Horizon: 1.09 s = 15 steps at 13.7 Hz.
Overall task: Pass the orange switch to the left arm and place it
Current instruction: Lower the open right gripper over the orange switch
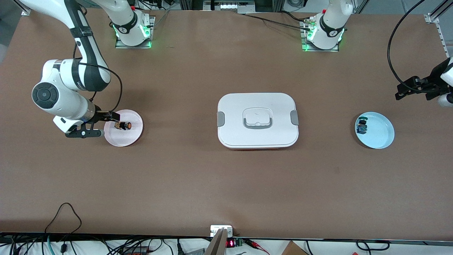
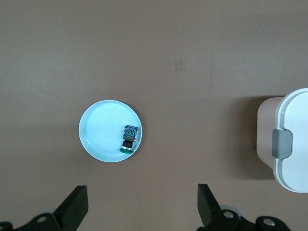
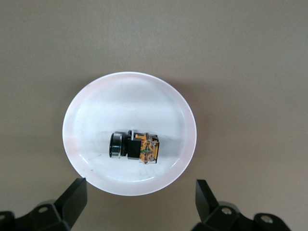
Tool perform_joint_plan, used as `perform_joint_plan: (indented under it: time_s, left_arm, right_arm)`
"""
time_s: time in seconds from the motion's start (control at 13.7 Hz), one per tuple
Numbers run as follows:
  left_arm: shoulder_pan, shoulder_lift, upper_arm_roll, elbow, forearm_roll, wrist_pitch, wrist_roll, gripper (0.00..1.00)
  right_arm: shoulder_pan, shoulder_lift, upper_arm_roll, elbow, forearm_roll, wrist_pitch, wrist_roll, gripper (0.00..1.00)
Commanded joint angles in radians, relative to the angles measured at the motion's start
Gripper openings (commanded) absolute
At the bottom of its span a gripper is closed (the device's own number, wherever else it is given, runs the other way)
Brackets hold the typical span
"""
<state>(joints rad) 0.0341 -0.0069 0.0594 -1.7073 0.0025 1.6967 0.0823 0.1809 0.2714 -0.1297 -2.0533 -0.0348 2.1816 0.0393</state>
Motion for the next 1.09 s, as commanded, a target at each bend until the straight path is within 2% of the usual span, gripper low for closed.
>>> perform_joint_plan:
  time_s: [0.0, 0.29, 1.02]
  left_arm:
    - [0.003, -0.004, -0.003, 0.0, -0.013, 0.0, 0.014, 1.0]
    - [0.003, -0.004, -0.003, 0.0, -0.013, 0.0, 0.014, 1.0]
    - [0.003, -0.004, -0.003, 0.0, -0.013, 0.0, 0.014, 1.0]
  right_arm:
    - [0.002, 0.018, 0.007, -0.025, 0.018, 0.043, 0.022, 1.0]
    - [0.0, 0.058, 0.007, -0.044, 0.067, 0.093, 0.022, 1.0]
    - [0.012, 0.14, 0.015, -0.042, 0.067, 0.231, 0.056, 1.0]
